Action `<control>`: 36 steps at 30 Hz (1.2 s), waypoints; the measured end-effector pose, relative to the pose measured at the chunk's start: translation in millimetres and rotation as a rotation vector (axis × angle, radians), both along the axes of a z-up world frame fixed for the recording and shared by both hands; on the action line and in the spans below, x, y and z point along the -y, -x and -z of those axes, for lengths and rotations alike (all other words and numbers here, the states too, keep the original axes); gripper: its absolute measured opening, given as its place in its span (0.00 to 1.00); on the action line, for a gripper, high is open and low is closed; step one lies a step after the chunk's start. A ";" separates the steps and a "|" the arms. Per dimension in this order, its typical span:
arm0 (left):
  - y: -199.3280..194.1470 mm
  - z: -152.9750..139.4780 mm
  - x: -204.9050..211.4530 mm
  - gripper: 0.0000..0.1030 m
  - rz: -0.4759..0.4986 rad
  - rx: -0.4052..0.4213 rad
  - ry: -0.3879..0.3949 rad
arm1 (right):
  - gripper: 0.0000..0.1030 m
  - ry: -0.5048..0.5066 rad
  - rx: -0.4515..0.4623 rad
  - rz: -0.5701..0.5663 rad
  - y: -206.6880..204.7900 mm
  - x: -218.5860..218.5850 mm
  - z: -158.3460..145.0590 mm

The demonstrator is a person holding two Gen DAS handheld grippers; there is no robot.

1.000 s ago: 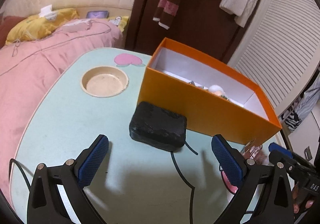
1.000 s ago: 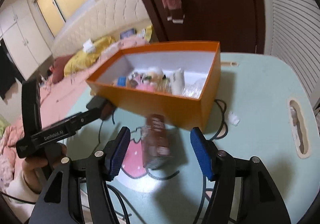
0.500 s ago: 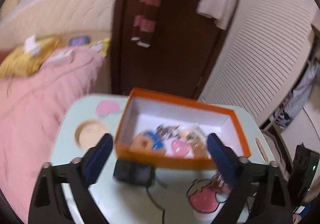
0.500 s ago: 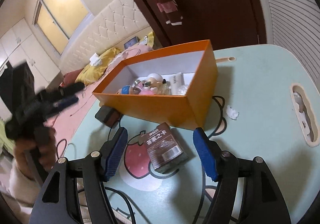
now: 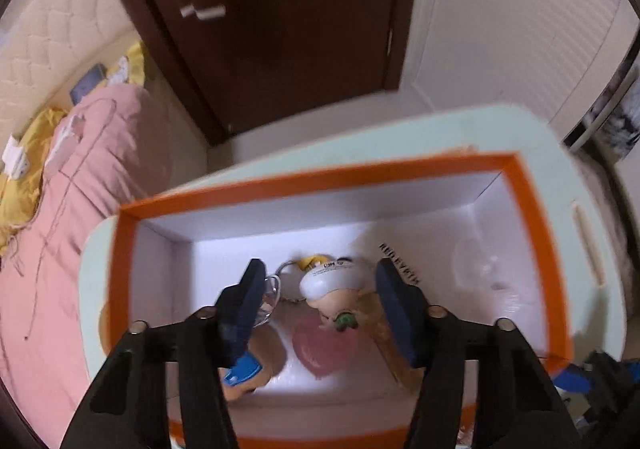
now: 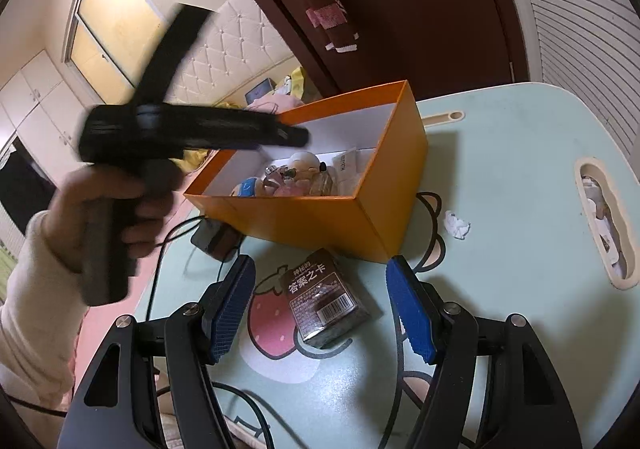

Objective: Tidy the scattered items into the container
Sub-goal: 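Grasp the white figurine in the box with the left gripper and lift, then set the white figurine on the table beside the box with the left gripper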

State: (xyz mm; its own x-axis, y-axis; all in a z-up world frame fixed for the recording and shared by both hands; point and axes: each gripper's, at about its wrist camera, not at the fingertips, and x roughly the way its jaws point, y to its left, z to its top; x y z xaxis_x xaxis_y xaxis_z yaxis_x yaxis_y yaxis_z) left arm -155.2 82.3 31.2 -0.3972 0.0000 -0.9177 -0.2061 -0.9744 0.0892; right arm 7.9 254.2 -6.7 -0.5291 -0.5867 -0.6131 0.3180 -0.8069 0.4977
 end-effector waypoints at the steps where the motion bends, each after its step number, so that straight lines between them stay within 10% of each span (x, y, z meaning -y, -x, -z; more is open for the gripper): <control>1: 2.3 6.7 0.1 0.51 -0.003 0.014 0.002 | 0.67 0.003 0.003 0.001 0.4 -0.6 0.5; 3: 5.5 13.2 1.6 0.32 -0.002 0.027 -0.008 | 0.67 0.011 0.011 0.004 1.4 -1.7 1.8; 9: -0.6 7.1 10.2 0.33 0.003 0.005 -0.071 | 0.67 0.025 0.029 0.012 3.3 -2.5 4.5; 22: -75.9 -107.1 55.5 0.33 0.000 -0.240 -0.261 | 0.67 0.028 0.047 0.015 4.2 -0.8 7.3; 36: -156.5 3.1 60.9 0.33 -0.022 -0.211 -0.198 | 0.67 0.048 0.078 0.003 5.9 1.7 12.0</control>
